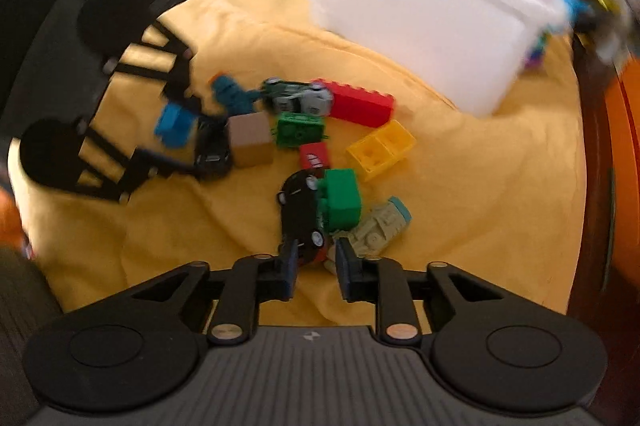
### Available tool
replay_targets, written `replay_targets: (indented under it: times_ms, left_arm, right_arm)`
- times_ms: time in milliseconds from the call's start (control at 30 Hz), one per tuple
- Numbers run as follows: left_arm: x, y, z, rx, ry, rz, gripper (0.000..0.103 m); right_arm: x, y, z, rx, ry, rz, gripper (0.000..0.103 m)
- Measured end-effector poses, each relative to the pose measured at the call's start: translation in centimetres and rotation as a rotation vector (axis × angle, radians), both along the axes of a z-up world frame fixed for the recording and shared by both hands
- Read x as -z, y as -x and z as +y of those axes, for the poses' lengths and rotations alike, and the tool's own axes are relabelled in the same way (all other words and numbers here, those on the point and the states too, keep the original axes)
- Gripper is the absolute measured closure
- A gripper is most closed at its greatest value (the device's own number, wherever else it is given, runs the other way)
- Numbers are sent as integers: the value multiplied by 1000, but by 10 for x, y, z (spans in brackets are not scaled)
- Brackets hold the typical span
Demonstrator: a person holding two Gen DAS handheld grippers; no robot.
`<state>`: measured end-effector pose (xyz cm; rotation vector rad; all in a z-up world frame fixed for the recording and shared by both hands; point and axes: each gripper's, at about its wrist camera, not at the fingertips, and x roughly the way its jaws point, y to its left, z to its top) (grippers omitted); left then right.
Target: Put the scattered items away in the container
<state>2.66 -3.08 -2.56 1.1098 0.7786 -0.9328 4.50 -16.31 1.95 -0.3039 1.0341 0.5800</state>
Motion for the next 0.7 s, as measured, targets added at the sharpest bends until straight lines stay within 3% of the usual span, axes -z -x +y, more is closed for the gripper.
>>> replay_targets:
  times_ms: [100, 233, 300, 467, 533, 600, 700]
  left_arm:
    - [-4, -7, 5, -53, 58, 46, 67]
    - [-13, -18, 14, -178, 160, 168, 71]
    - [-16, -23, 19, -280, 216, 243, 71]
    - [-18, -25, 22, -493, 323, 349, 72]
    - [-18, -21, 19, -536, 329, 336, 72]
    - [-18, -13, 13, -528, 309, 267, 70]
    - [-11, 3, -3, -406, 175, 109, 61]
  right_arm:
    - [5, -2, -3, 55, -83, 35, 64]
    - [15, -11, -1, 104, -149, 17, 63]
    - [20, -13, 6, 84, -123, 24, 75]
    - [15, 1, 26, -98, -34, -1, 80]
    - [7, 10, 27, -162, 44, -66, 84]
    - [5, 15, 27, -219, 141, -116, 84]
    - [10, 19, 28, -288, 246, -158, 84]
